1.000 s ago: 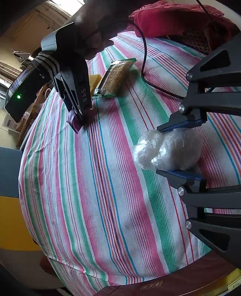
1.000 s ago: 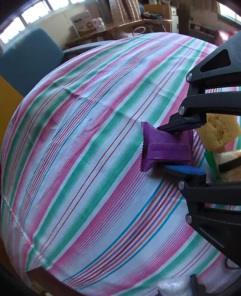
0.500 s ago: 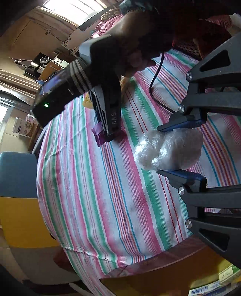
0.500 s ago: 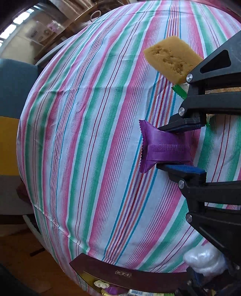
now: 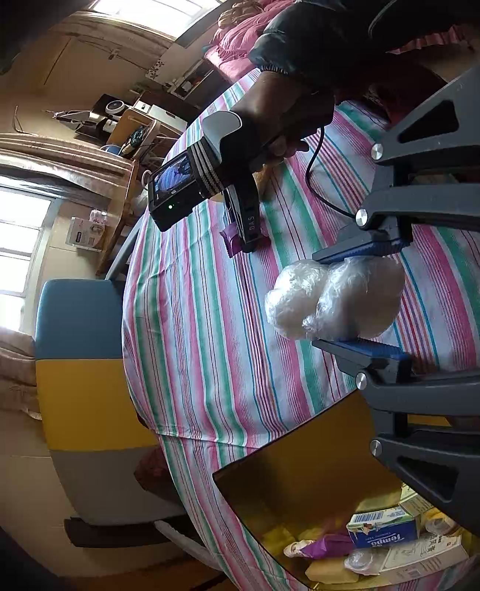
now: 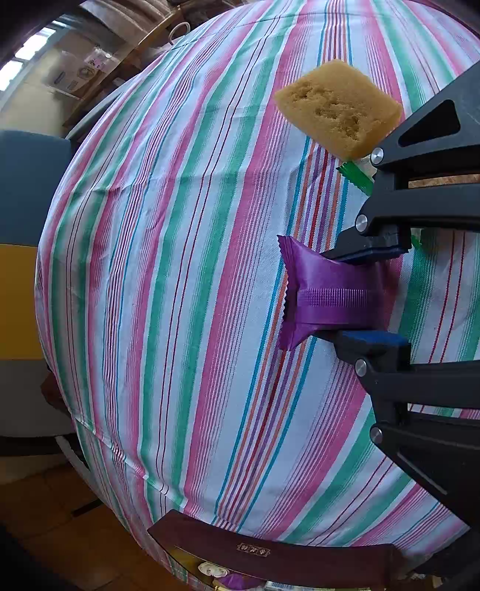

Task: Organize objects
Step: 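Lift the plastic ball with left tool while right tool grasps purple pouch, then carry the plastic ball into the gold tray and open the left tool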

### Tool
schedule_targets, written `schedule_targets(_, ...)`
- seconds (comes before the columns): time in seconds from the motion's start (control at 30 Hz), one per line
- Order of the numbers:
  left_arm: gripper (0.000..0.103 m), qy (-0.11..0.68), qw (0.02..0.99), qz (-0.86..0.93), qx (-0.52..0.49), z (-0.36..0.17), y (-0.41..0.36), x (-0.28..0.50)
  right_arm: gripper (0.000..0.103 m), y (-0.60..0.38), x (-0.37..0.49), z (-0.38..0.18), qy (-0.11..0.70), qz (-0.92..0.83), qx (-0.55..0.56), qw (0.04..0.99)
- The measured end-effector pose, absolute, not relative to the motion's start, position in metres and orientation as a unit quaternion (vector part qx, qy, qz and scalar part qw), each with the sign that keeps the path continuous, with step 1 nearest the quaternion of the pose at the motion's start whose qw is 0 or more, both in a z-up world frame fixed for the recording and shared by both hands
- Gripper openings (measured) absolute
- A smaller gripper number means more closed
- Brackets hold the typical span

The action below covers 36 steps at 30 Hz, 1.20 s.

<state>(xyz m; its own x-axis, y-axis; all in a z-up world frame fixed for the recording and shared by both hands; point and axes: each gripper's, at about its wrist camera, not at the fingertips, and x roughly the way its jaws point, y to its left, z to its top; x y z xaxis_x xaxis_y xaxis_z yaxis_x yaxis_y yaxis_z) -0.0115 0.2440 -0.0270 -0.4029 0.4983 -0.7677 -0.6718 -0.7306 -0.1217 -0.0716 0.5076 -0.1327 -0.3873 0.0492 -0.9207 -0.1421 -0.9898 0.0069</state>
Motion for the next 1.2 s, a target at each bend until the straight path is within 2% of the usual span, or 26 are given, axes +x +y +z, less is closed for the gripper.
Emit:
schedule_targets(0.77, 0.037, 0.080, 0.336, 0.843, -0.414, -0.019, 0.210, -0.006, 0.032, 0.504, -0.079, -0.140, 0.035, 0.836, -0.545, 0.058)
schedule_targets(1.0, 0.037, 0.025, 0.320, 0.842, -0.434, -0.016, 0.178, -0.026, 0.031, 0.490, -0.080, -0.145, 0.008, 0.836, -0.544, 0.065)
schedule_targets(1.2, 0.037, -0.051, 0.263, 0.850, -0.453, -0.013, 0.117, -0.069, 0.031, 0.486, -0.077, -0.143, 0.004, 0.836, -0.544, 0.066)
